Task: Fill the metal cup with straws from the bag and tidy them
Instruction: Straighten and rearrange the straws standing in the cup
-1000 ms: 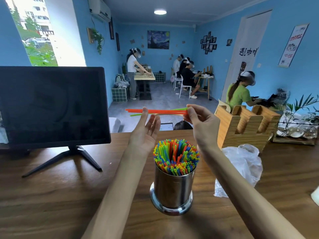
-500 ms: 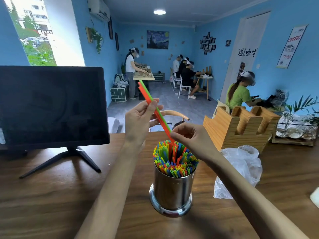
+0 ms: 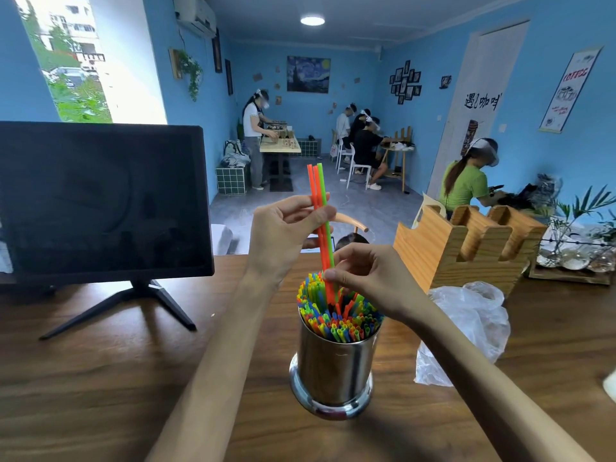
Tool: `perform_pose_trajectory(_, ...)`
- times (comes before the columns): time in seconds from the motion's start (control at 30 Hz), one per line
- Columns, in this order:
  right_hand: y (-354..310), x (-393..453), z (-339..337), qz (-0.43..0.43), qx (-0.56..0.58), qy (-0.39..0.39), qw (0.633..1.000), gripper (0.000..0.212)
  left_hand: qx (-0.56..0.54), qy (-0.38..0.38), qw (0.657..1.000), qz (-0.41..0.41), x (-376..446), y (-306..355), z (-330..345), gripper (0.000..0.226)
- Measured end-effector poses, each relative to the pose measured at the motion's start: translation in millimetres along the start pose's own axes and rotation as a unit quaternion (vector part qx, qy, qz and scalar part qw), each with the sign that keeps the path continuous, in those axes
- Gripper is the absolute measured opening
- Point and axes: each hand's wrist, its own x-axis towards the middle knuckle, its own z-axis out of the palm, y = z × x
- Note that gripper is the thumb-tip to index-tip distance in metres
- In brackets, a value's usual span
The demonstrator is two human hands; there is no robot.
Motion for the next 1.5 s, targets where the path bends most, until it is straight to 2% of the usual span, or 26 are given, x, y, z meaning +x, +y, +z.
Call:
perform_pose_trajectory(0.13,-0.2,-1.1,-1.8,0.002,-0.015,-0.019,1.0,0.028,0.074,-0.032,0.996,0.048,3.5,3.7,0.9,0.074)
perform_pose_trajectory(0.2,1.3,-0.3,-2.7,0.001,-0.022,-0.027,0.999,0.023,0.091,-0.05,0.992,0.069,6.4,6.7,-0.7,0.086)
perform_pose_trajectory(0.37,2.0,4.9,-4.3,-0.007,-0.04,-0.026,0.999,0.017,0.114,-0.08,0.987,0.084,13.3,13.4,-1.5,0.062)
perform_pose_trajectory(0.5,-1.1,10.8,-5.6,-0.016,-0.03,-0.011,0.999,0.015,0.103,-0.08,0.985,0.11,18.8,18.6,0.8,0.058)
perform_pose_trajectory(0.67,8.4,10.3,-5.4,-0.023,-0.126,-0.039,0.991,0.01,0.092,-0.092,0.987,0.099,13.7,4.3,-0.5,0.052)
perform_pose_trajectory(0.8,18.5,6.9,-2.6,-0.022,-0.175,-0.056,0.983,0.019,0.082,-0.098,0.989,0.076,5.3,-13.7,-6.5,0.044)
perform_pose_trajectory(0.97,20.5,9.3,-16.0,-0.024,-0.097,-0.057,0.993,0.008,0.115,-0.071,0.989,0.059,-10.3,-43.7,-9.5,0.033)
perform_pose_trajectory(1.0,21.3,10.7,-20.5,-0.011,-0.059,-0.044,0.997,0.004,0.127,-0.068,0.988,0.055,-13.3,-48.8,-10.9,0.032)
perform_pose_trajectory(1.07,27.9,16.4,-29.2,0.015,0.004,0.008,1.0,0.014,0.158,-0.068,0.984,0.052,-17.4,-56.4,-12.2,0.031)
perform_pose_trajectory(1.13,35.7,22.0,-35.3,0.047,0.022,0.058,0.997,0.016,0.184,-0.07,0.979,0.054,-20.4,-62.4,-12.6,0.03)
perform_pose_trajectory(1.2,43.0,25.3,-36.3,0.076,0.003,0.068,0.995,0.015,0.202,-0.08,0.975,0.052,-25.0,-68.3,-13.5,0.028)
perform_pose_trajectory(1.4,56.3,26.7,-34.0,0.121,-0.097,0.013,0.988,0.013,0.294,-0.084,0.949,0.073,-30.1,-75.3,-17.5,0.019)
perform_pose_trajectory(1.5,56.1,25.9,-36.7,0.136,-0.127,-0.034,0.982,0.01,0.334,-0.106,0.935,0.057,-29.4,-72.9,-19.2,0.012)
